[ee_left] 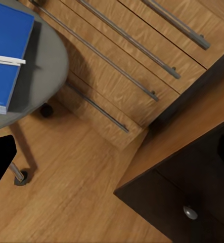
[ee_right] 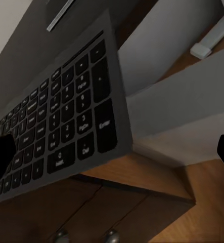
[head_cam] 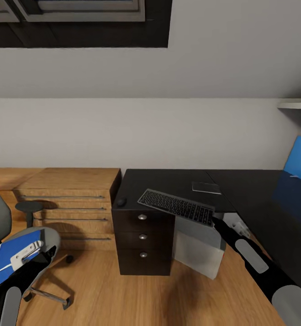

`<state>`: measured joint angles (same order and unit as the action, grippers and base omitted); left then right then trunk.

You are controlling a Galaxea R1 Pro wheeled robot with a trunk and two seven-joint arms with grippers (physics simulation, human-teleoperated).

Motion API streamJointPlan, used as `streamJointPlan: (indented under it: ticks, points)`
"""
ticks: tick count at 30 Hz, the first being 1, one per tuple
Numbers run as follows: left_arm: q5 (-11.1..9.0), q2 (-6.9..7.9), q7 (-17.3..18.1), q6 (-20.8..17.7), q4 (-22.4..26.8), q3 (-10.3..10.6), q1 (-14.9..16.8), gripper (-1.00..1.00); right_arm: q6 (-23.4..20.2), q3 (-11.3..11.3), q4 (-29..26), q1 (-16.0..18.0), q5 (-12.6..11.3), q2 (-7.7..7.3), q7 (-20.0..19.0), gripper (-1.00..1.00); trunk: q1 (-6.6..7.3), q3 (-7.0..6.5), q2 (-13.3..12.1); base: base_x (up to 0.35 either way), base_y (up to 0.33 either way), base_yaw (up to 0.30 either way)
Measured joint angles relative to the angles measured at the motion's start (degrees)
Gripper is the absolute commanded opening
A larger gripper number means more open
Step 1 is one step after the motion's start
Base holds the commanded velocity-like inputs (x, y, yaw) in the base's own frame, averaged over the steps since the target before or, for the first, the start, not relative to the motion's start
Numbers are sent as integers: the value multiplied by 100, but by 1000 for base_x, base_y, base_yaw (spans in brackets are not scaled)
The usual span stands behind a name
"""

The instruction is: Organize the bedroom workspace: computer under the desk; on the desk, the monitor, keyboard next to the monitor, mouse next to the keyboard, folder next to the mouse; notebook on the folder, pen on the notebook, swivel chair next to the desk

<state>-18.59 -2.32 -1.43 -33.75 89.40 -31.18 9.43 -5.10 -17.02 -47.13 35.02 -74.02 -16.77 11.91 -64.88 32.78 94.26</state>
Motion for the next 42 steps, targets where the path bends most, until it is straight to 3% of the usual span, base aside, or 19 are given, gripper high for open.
streamJointPlan:
  ticks: [7, 14, 22, 36, 42]
  points:
    - [0, 0, 0, 0, 0, 0, 0, 100, 4, 297, -51, 1, 5, 55, -7, 100, -154, 126, 281, 0, 0, 0]
    - [0, 0, 6, 9, 0, -7, 0, 100, 3, 448, -57, 1, 4, 50, -143, 100, -308, 251, 562, 0, 0, 0]
    - [-12, 15, 36, 7, -49, -15, 0, 100, 3, 579, -53, 1, 5, 50, -152, 100, -308, 252, 563, 5, 0, 0]
    - [-13, 11, 40, 18, -79, -9, 0, 100, -13, 609, 45, 1, -13, 53, -175, 100, -308, 252, 563, 119, 0, 0]
    - [-13, 9, 40, 18, -79, -8, 0, 100, -69, 785, 309, 1, -272, 49, -341, 100, -308, 252, 563, 6, 0, 0]
